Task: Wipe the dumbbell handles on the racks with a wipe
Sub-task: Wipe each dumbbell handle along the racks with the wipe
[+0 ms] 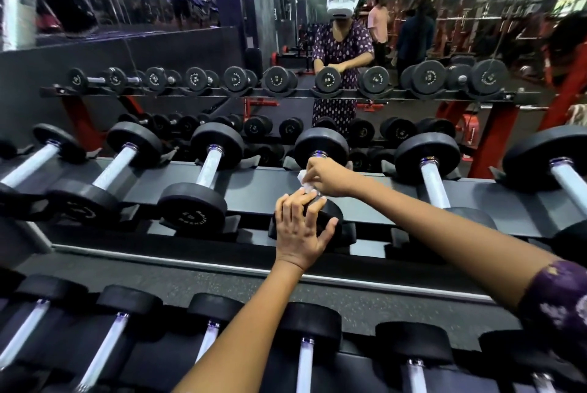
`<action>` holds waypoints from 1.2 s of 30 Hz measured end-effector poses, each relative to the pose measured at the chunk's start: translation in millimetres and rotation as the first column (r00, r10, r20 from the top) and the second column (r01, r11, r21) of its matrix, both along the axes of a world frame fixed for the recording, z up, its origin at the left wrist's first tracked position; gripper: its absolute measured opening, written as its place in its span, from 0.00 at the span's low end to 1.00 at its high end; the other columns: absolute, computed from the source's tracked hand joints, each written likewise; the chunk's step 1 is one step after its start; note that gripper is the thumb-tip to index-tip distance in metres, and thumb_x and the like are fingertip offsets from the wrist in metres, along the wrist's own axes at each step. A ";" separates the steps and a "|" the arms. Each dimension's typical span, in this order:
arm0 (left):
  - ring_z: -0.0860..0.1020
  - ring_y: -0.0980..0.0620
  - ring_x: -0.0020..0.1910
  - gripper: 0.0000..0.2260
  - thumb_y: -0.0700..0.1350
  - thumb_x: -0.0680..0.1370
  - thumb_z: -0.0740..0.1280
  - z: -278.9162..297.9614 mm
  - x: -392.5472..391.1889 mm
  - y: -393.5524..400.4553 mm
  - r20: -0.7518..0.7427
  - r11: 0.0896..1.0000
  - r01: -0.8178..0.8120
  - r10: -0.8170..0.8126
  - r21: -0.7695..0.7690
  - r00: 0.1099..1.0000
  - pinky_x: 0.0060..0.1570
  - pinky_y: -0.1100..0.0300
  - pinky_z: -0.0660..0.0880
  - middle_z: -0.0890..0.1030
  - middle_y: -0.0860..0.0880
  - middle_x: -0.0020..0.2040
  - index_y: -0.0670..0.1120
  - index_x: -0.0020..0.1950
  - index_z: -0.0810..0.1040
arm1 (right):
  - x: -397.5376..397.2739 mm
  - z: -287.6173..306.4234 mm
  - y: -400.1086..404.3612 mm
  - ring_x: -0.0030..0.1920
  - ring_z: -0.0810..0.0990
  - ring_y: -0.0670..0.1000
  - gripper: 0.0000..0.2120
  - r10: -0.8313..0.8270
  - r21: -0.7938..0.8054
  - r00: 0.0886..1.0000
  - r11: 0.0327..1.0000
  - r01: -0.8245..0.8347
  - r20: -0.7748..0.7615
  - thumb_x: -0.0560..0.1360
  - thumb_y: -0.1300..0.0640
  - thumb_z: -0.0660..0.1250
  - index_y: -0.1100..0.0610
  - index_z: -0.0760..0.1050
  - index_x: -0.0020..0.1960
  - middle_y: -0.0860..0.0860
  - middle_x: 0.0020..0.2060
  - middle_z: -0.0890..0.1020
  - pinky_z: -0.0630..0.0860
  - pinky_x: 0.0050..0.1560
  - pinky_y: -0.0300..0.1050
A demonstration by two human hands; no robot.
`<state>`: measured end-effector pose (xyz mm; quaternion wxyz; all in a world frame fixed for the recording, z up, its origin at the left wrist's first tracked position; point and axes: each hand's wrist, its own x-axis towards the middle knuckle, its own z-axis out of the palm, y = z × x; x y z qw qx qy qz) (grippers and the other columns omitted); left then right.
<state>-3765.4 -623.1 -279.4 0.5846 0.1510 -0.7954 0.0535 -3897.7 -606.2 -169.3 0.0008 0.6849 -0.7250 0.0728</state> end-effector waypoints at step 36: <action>0.69 0.45 0.58 0.17 0.56 0.77 0.61 1.9 3.4 6.6 0.056 0.998 -0.028 0.026 0.050 0.998 0.65 0.46 0.64 0.69 0.47 0.59 0.47 0.60 0.70 | -12.8 14.5 3.9 0.64 0.71 0.55 0.18 0.099 0.088 0.994 0.992 -0.095 -0.048 0.79 0.50 0.59 0.62 0.81 0.52 0.56 0.55 0.81 0.61 0.63 0.42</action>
